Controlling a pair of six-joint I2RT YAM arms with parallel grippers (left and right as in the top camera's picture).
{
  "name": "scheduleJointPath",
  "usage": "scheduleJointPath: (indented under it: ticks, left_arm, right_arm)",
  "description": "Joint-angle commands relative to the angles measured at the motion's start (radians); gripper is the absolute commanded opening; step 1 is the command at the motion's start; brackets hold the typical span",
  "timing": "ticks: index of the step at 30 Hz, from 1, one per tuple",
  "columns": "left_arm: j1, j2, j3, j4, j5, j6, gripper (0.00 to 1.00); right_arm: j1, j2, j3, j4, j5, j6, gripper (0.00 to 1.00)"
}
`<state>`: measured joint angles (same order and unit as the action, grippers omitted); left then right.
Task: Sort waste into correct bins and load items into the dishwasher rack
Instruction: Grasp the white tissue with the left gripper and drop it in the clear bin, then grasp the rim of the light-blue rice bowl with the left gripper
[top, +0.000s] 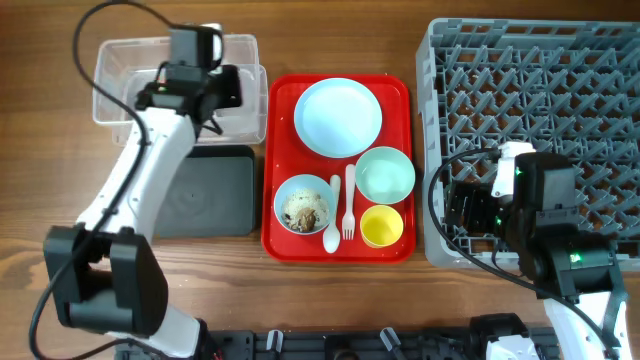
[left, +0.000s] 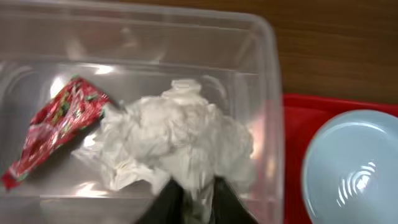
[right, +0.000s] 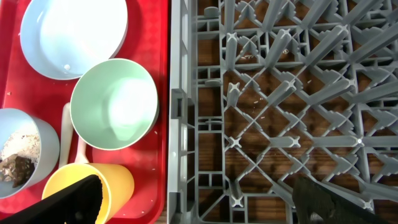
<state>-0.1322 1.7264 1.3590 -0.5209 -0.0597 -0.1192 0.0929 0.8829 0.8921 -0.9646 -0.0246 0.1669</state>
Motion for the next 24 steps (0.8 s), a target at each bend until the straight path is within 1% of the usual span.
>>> scheduleJointPath:
  ticks: [1,2,3,5,6,8,11,12,13,16,20,22,24]
  left_arm:
    - [0.033,0.050,0.001,-0.013,-0.009,0.000,0.41]
    - [0.034,0.050,0.001,-0.019,-0.009,0.000,0.52]
    - [0.034,0.045,0.001,-0.024,-0.009,0.000,0.58]
    - [0.027,0.010,0.001,-0.063,0.006,-0.001,0.60]
    - [0.017,-0.021,0.001,-0.097,0.047,-0.002,0.63]
    - [-0.021,-0.086,0.001,-0.171,0.086,-0.072,0.65]
    - [-0.121,-0.116,0.001,-0.283,0.097,-0.219,0.64]
    - [-0.185,-0.108,0.001,-0.340,0.097,-0.269,0.64]
    - [-0.224,-0.100,0.001,-0.362,0.097,-0.293,0.64]
    - [-0.362,-0.062,0.001,-0.369,0.096,-0.356,0.63]
    - [-0.524,0.050,0.001,-0.350,0.092,-0.484,0.60]
    - [-0.570,0.113,0.001,-0.351,0.092,-0.526,0.59]
    - [-0.594,0.157,0.001,-0.351,0.092,-0.526,0.57]
  right_arm:
    - [0.001,0.002,0.021,0.002,0.008,-0.007,1.00]
    - [0.001,0.002,0.021,0.002,0.008,-0.007,1.00]
    - [0.001,0.002,0.021,0.002,0.008,-0.007,1.00]
    - [0.001,0.002,0.021,-0.002,0.009,-0.008,1.00]
    - [0.001,0.002,0.021,-0.005,0.009,-0.008,1.00]
    - [0.001,0.002,0.021,-0.005,0.009,-0.008,1.00]
    - [0.001,0.002,0.020,-0.004,0.009,-0.008,1.00]
    - [0.001,0.002,0.021,-0.004,0.009,-0.008,1.00]
    - [0.001,0.002,0.020,-0.005,0.009,-0.008,1.00]
    - [0.001,0.002,0.021,-0.004,0.009,-0.008,1.00]
    - [0.001,0.002,0.021,-0.008,0.008,-0.007,1.00]
    - [0.001,0.002,0.021,-0.010,0.008,-0.008,1.00]
    - [0.001,0.002,0.021,-0.012,0.008,-0.007,1.00]
